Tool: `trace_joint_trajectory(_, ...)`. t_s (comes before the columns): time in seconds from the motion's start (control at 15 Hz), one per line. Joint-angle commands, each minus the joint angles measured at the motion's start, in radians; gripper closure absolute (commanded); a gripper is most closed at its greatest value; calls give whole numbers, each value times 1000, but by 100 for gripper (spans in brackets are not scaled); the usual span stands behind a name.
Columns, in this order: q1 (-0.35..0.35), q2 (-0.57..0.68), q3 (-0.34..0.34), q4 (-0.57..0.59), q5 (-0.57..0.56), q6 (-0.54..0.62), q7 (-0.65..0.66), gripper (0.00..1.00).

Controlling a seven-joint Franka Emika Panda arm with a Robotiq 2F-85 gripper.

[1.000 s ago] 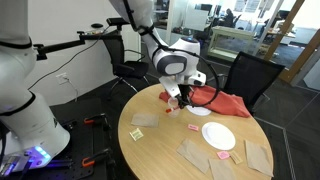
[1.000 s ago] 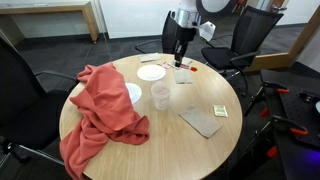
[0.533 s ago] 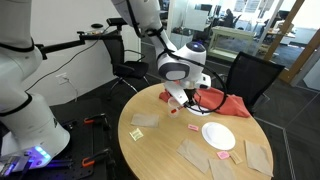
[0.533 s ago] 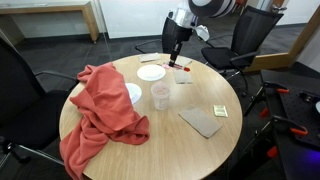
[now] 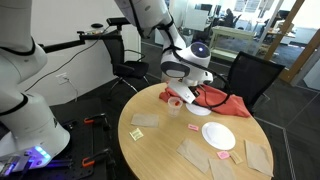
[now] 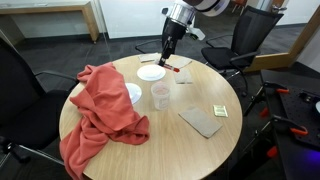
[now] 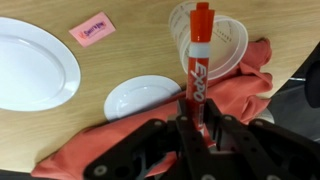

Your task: Pick the marker and put it in the cup

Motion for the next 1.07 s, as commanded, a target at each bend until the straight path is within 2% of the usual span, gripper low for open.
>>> trace_joint_trajectory(0.0, -41, 51, 73, 59, 88, -39, -184, 95)
trace_joint_trajectory(0.33, -81, 85, 129, 104, 239, -105, -493, 95)
trace_joint_trajectory(0.47, -77, 85, 113, 124, 315, -180, -632, 95)
trace_joint_trajectory(0.67, -16, 60, 11, 149, 380, -363, -740, 95)
trace_joint_trajectory(0.73, 39, 50, -34, 133, 415, -304, -722, 95)
trace_joint_trajectory(0.8, 56, 51, -64, 140, 430, -330, -732, 80)
trace_joint_trajectory(1.0, 96, 56, -104, 143, 445, -327, -737, 80)
